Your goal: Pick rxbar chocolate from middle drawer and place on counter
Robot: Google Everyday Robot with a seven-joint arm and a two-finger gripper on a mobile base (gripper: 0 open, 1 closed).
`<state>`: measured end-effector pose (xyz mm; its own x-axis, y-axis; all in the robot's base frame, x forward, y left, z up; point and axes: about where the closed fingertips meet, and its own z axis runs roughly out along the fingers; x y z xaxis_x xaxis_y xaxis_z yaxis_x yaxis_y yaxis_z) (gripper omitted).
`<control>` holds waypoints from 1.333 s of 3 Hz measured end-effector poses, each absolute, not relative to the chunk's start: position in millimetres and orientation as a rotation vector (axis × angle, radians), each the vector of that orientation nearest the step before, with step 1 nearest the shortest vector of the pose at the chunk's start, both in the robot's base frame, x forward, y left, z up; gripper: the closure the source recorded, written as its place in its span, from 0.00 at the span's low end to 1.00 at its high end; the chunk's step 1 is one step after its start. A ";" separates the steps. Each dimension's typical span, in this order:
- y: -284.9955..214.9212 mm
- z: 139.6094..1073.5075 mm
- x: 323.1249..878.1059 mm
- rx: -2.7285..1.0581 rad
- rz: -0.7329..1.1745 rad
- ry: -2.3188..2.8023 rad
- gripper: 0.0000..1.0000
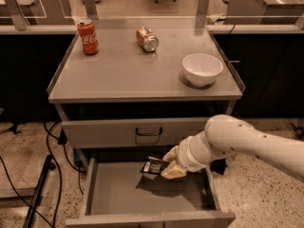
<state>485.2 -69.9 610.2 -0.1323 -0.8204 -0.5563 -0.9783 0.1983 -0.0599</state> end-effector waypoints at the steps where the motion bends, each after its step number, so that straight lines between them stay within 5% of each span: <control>1: -65.4 693.4 485.0 -1.747 0.469 1.861 1.00; 4: -62.5 720.8 472.7 -1.795 0.504 1.845 1.00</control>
Offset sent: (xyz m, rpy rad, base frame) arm -0.0002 0.0045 0.0832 0.0459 -0.0573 0.1045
